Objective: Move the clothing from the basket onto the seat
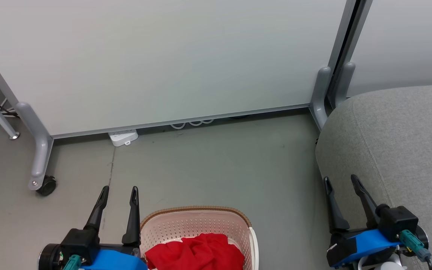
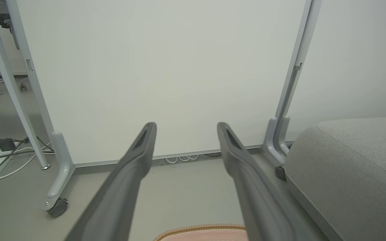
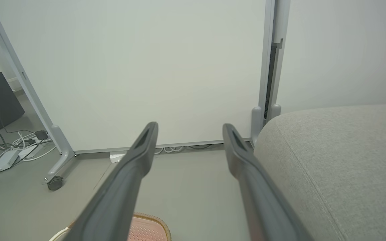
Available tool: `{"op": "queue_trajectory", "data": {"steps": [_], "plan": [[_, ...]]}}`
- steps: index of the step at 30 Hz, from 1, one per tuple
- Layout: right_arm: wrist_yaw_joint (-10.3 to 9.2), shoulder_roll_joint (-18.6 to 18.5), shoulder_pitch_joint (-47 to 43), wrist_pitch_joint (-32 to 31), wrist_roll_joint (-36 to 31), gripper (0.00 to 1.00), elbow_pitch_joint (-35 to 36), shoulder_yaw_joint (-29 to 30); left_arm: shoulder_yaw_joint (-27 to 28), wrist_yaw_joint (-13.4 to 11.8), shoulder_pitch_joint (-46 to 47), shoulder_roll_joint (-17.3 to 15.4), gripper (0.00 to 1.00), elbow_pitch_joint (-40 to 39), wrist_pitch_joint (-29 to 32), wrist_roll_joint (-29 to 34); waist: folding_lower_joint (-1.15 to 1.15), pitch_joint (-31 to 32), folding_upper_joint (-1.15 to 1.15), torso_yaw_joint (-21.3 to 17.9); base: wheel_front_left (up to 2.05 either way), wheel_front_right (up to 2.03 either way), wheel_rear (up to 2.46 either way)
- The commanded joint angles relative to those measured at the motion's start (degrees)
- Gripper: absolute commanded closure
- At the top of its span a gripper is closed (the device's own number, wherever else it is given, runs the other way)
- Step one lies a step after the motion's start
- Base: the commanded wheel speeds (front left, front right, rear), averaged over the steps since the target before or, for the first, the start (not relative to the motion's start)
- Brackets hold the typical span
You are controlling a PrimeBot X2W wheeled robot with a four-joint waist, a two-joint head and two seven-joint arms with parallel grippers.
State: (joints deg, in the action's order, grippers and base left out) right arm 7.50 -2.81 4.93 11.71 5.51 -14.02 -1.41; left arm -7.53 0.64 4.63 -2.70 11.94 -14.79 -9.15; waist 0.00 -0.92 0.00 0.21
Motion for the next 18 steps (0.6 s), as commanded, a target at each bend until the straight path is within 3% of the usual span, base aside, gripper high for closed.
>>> {"op": "queue_trajectory", "data": {"steps": [1, 18], "plan": [[-0.02, -0.1, 0.9, 0.5, -0.8, 0.0, 0.1, -0.1, 0.1, -0.2, 0.2, -0.3, 0.0, -0.2, -0.5, 1.0, 0.0, 0.0, 0.0, 0.0, 0.0, 0.0, 0.0], [-0.02, -0.1, 0.4, 0.3, -0.5, 0.0, 0.1, 0.1, 0.2, 0.1, 0.0, -0.3, 0.0, 1.0, -0.4, 0.3, 0.0, 0.3, 0.0, 0.3, 0.0, 0.0, 0.0]]}}
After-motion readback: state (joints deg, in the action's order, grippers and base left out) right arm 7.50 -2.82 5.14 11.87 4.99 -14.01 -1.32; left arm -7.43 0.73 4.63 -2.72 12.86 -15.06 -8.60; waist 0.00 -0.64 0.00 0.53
